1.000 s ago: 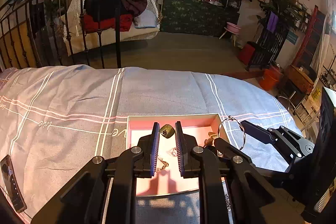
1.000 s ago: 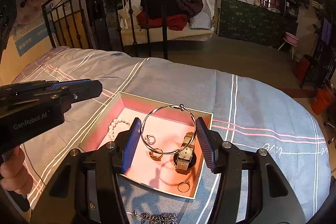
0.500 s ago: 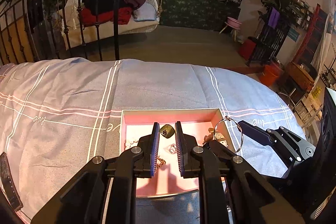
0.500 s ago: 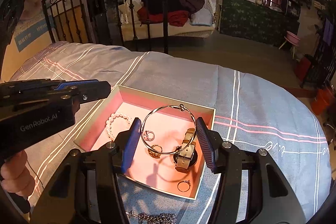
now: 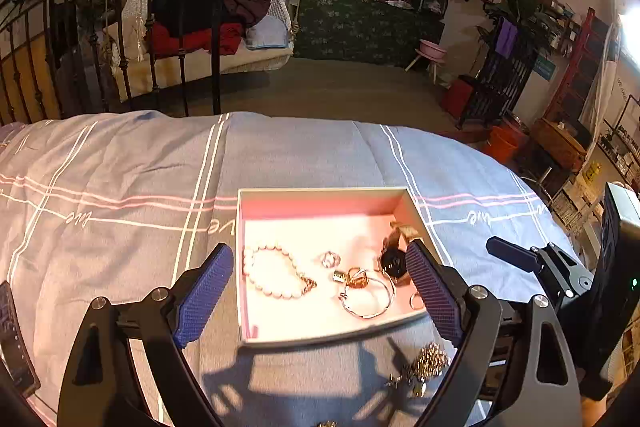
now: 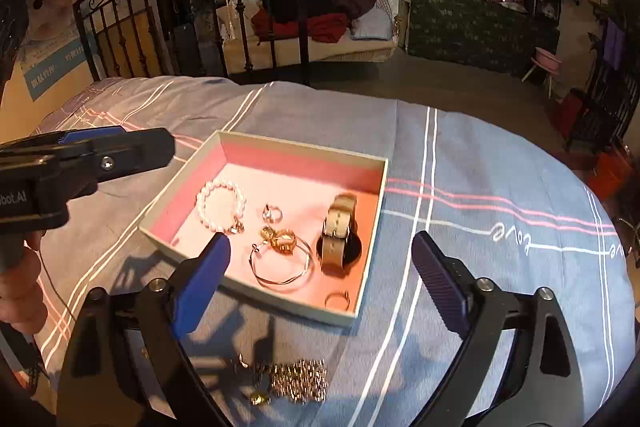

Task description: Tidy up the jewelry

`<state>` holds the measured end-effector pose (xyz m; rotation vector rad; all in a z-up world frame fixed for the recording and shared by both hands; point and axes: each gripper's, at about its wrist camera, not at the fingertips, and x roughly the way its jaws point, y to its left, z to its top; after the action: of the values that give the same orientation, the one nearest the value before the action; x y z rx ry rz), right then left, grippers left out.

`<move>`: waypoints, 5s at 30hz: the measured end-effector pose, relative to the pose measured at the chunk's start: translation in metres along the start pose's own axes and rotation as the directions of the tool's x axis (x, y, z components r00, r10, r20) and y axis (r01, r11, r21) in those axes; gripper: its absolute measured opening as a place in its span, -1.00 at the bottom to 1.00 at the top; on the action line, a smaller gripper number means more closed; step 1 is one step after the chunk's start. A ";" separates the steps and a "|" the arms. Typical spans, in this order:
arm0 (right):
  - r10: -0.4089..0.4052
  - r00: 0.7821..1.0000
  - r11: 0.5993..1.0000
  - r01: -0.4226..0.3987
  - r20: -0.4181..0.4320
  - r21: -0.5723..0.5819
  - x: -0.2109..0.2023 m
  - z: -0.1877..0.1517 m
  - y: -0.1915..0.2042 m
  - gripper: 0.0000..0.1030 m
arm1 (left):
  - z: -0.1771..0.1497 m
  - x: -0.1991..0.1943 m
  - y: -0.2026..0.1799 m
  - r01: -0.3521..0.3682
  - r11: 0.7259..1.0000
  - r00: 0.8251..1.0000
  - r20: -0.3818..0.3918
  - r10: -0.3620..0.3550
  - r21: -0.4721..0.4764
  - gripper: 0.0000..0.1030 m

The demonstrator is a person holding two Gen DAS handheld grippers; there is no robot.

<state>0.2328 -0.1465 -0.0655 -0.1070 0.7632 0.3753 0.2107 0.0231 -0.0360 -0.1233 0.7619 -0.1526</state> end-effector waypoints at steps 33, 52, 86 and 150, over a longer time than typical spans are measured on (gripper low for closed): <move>0.024 0.970 0.980 0.026 -0.244 0.198 0.029 -0.080 0.001 0.30 | -0.096 0.045 0.008 0.008 1.000 0.981 -0.193 -0.012 -0.020 0.60; 0.090 0.977 0.991 -0.069 -0.193 0.114 0.020 -0.080 0.020 -0.65 | -0.096 0.044 0.005 -0.051 0.998 0.978 -0.201 0.055 0.027 -0.77; 0.160 0.983 0.986 -0.164 0.090 0.040 -0.054 0.031 0.002 -0.67 | 0.006 -0.001 -0.026 -0.020 0.997 1.000 0.013 0.019 0.080 -0.89; 0.080 0.971 0.996 -0.069 -0.224 0.053 -0.011 -0.123 0.018 0.69 | -0.136 0.015 -0.011 -0.038 0.995 0.973 -0.222 0.057 0.091 0.20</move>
<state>0.1384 -0.1614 -0.1461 -0.0802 1.0024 0.4219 0.1260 0.0021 -0.1417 -0.0050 0.9811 -0.1556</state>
